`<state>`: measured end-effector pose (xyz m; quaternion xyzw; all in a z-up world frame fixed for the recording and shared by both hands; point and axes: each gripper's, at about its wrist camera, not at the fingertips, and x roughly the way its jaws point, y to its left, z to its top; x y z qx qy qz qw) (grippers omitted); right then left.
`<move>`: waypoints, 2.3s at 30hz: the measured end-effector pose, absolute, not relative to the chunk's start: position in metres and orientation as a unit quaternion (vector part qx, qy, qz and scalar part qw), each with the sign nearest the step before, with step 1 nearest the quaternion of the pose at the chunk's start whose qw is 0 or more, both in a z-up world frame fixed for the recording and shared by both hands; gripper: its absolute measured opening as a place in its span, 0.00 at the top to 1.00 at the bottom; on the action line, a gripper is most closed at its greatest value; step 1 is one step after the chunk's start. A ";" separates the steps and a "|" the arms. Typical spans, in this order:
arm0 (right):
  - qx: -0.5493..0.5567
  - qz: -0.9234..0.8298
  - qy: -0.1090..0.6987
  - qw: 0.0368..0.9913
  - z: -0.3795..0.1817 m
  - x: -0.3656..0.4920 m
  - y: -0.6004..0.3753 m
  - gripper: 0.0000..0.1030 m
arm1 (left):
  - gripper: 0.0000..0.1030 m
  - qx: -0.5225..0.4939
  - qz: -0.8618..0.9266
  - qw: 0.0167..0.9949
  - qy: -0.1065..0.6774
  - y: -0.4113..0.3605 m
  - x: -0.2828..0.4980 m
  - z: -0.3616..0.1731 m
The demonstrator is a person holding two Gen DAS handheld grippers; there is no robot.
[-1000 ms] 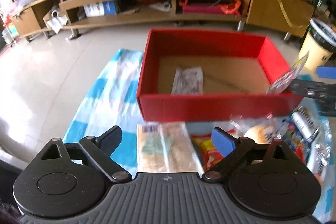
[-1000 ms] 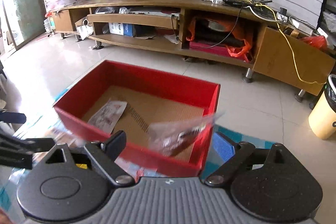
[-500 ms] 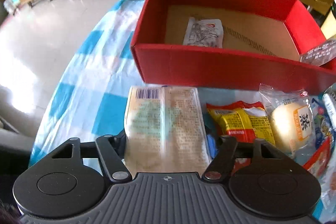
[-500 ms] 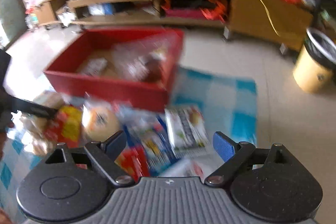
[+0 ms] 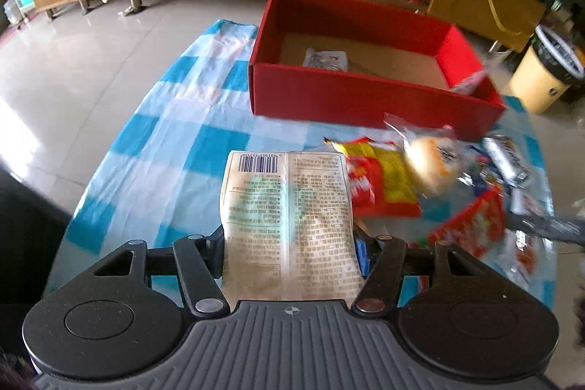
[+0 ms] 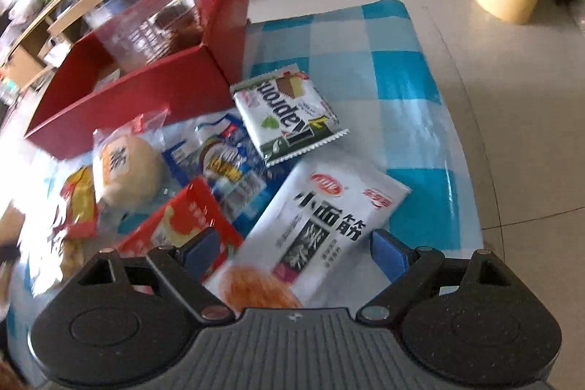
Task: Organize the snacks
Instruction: 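Grasp the bread loaf bag with the left tool while the right tool grasps the spicy strip bag, then carry both bags over the red box and release them inside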
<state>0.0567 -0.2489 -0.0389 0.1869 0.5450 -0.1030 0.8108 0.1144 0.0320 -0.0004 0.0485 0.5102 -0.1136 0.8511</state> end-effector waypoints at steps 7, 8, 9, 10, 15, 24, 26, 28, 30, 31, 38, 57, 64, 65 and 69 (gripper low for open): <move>0.066 -0.040 0.560 0.825 -0.033 0.039 -0.208 0.31 | 0.34 0.045 -0.168 0.837 0.518 0.030 0.062 0.000; 0.061 -0.032 0.561 0.825 -0.031 0.031 -0.205 0.37 | 0.34 0.049 -0.176 0.832 0.524 0.027 0.055 -0.004; 0.063 -0.025 0.565 0.822 -0.029 0.025 -0.203 0.40 | 0.34 0.054 -0.182 0.827 0.529 0.025 0.048 -0.009; 0.065 -0.018 0.567 0.821 -0.028 0.018 -0.201 0.41 | 0.34 0.061 -0.188 0.821 0.536 0.021 0.042 -0.015; 0.039 0.012 0.573 0.818 -0.025 -0.008 -0.185 0.42 | 0.34 0.100 -0.198 0.800 0.558 0.007 0.028 -0.045; 0.035 -0.011 0.566 0.824 -0.039 -0.001 -0.191 0.04 | 0.16 0.171 -0.166 0.825 0.512 -0.002 0.017 -0.063; 0.028 -0.007 0.571 0.820 -0.041 0.001 -0.189 0.00 | 0.16 0.169 -0.167 0.814 0.530 -0.001 0.017 -0.070; 0.031 -0.007 0.569 0.822 -0.043 0.003 -0.190 0.00 | 0.16 0.163 -0.163 0.808 0.542 0.003 0.017 -0.076; 0.024 0.000 0.571 0.821 -0.043 0.002 -0.189 0.00 | 0.10 0.159 -0.159 0.807 0.546 0.008 0.016 -0.079; 0.024 0.002 0.572 0.820 -0.042 0.001 -0.189 0.00 | 0.08 0.155 -0.157 0.806 0.549 0.010 0.016 -0.080; 0.006 0.024 0.569 0.822 -0.026 -0.012 -0.180 0.48 | 0.34 0.134 -0.163 0.802 0.559 0.009 0.019 -0.073; 0.065 0.024 0.543 0.837 0.007 -0.064 -0.188 0.57 | 0.37 0.105 -0.214 0.807 0.540 -0.008 0.010 -0.051; 0.086 0.028 0.510 0.856 0.027 -0.062 -0.188 0.57 | 0.37 0.096 -0.215 0.825 0.514 -0.019 0.013 -0.033; 0.088 0.029 0.503 0.859 0.030 -0.060 -0.188 0.57 | 0.37 0.093 -0.211 0.829 0.510 -0.019 0.014 -0.030; 0.096 0.034 0.478 0.873 0.046 -0.046 -0.187 0.57 | 0.38 0.087 -0.200 0.839 0.499 -0.023 0.024 -0.018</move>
